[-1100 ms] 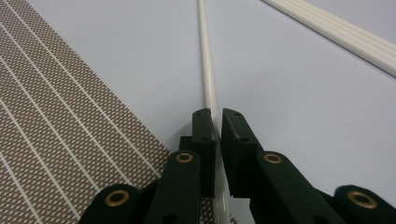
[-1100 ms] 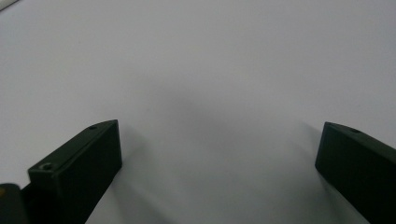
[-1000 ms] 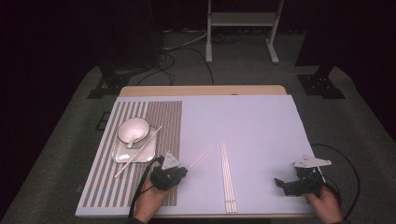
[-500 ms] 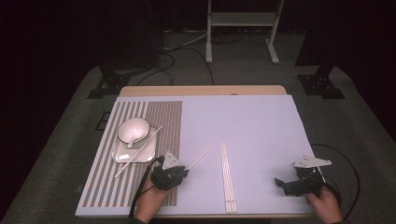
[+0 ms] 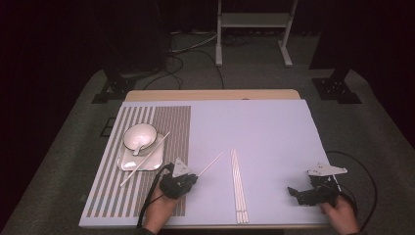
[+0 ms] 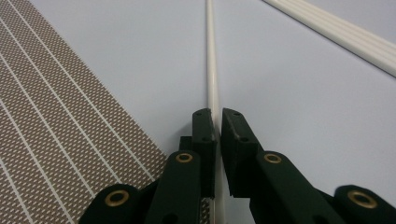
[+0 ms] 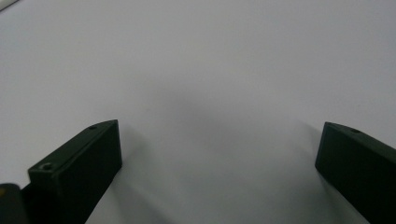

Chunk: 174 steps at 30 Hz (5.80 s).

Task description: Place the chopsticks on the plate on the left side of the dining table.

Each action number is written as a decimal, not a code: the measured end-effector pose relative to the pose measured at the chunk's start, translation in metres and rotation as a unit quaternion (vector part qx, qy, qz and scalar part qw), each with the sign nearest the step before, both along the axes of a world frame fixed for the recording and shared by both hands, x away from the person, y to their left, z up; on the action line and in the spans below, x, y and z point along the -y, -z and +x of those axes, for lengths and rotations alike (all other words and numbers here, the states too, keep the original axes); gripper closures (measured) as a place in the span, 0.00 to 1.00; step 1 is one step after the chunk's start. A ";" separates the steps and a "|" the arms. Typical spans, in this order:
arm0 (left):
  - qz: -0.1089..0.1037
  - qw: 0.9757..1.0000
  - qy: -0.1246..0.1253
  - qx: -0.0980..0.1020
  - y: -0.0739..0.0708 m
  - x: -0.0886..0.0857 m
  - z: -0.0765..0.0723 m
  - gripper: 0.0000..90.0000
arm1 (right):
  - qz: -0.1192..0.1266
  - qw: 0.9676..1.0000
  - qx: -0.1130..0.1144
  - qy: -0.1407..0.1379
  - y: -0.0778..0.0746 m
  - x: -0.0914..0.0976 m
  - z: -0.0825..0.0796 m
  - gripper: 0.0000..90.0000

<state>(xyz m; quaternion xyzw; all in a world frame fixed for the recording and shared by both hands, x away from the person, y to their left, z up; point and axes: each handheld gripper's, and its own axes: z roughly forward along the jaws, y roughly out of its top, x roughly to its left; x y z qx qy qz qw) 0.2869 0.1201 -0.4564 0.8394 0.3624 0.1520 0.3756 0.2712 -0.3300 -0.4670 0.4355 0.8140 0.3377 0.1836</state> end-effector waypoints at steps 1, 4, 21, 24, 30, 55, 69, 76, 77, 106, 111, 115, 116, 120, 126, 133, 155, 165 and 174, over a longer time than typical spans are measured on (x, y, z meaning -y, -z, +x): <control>0.000 1.000 -0.001 -0.001 0.000 0.000 0.000 0.93 | 0.000 1.000 0.001 0.000 0.000 0.000 0.000 0.00; -0.001 1.000 -0.003 -0.005 -0.001 0.000 0.000 0.93 | 0.000 1.000 0.000 0.000 0.000 0.000 0.000 0.00; -0.009 1.000 -0.001 -0.007 -0.010 -0.004 -0.001 0.94 | 0.000 1.000 0.001 0.000 0.000 0.000 0.000 0.00; -0.012 1.000 0.001 -0.007 -0.012 -0.004 -0.002 0.94 | 0.000 1.000 0.001 0.000 0.000 0.000 0.000 0.00; -0.011 1.000 0.008 -0.009 -0.015 -0.008 -0.002 0.94 | 0.000 1.000 0.001 0.000 0.000 0.000 0.000 0.00; -0.004 1.000 -0.011 0.000 -0.027 -0.033 -0.002 0.94 | 0.000 1.000 0.001 0.000 0.000 0.000 0.000 0.00; 0.004 0.999 -0.037 -0.002 -0.029 -0.053 0.002 0.94 | 0.000 1.000 0.000 -0.001 0.000 0.000 0.000 0.00; 0.005 0.999 -0.052 -0.007 -0.030 -0.066 0.005 0.94 | 0.000 1.000 0.000 -0.001 0.000 0.000 0.000 0.00; 0.006 0.998 -0.056 -0.007 -0.030 -0.068 0.006 0.94 | 0.000 1.000 0.000 0.000 0.000 0.000 0.000 0.00; 0.018 0.993 -0.113 -0.005 -0.032 -0.114 0.021 0.94 | 0.000 1.000 0.000 0.000 0.000 0.000 0.000 0.00; 0.017 0.993 -0.119 -0.005 -0.031 -0.116 0.024 0.94 | 0.000 1.000 0.000 0.000 0.000 0.000 0.000 0.00; 0.026 0.992 -0.123 0.000 -0.031 -0.116 0.026 0.94 | 0.000 1.000 0.001 0.000 0.000 0.000 0.000 0.00; 0.028 0.992 -0.124 0.002 -0.031 -0.116 0.027 0.94 | 0.000 1.000 0.001 0.000 0.000 0.000 0.000 0.00; 0.026 0.992 -0.127 0.003 -0.032 -0.116 0.028 0.94 | 0.000 1.000 0.001 0.000 0.000 0.000 0.000 0.00; 0.040 0.990 -0.133 0.007 -0.031 -0.117 0.031 0.94 | 0.000 1.000 0.001 0.000 0.000 0.000 0.000 0.00; 0.052 0.989 -0.137 0.006 -0.030 -0.117 0.032 0.94 | 0.000 1.000 0.001 0.000 0.000 0.000 0.000 0.00; 0.061 0.988 -0.142 0.003 -0.028 -0.124 0.033 0.93 | 0.000 1.000 0.001 0.000 0.000 0.000 0.000 0.00; 0.056 0.988 -0.146 0.011 -0.029 -0.125 0.031 0.87 | 0.000 1.000 0.001 0.000 0.000 0.000 0.000 0.00; 0.050 0.989 -0.142 0.017 -0.032 -0.122 0.027 0.79 | 0.000 1.000 0.001 0.000 0.000 0.000 0.000 0.00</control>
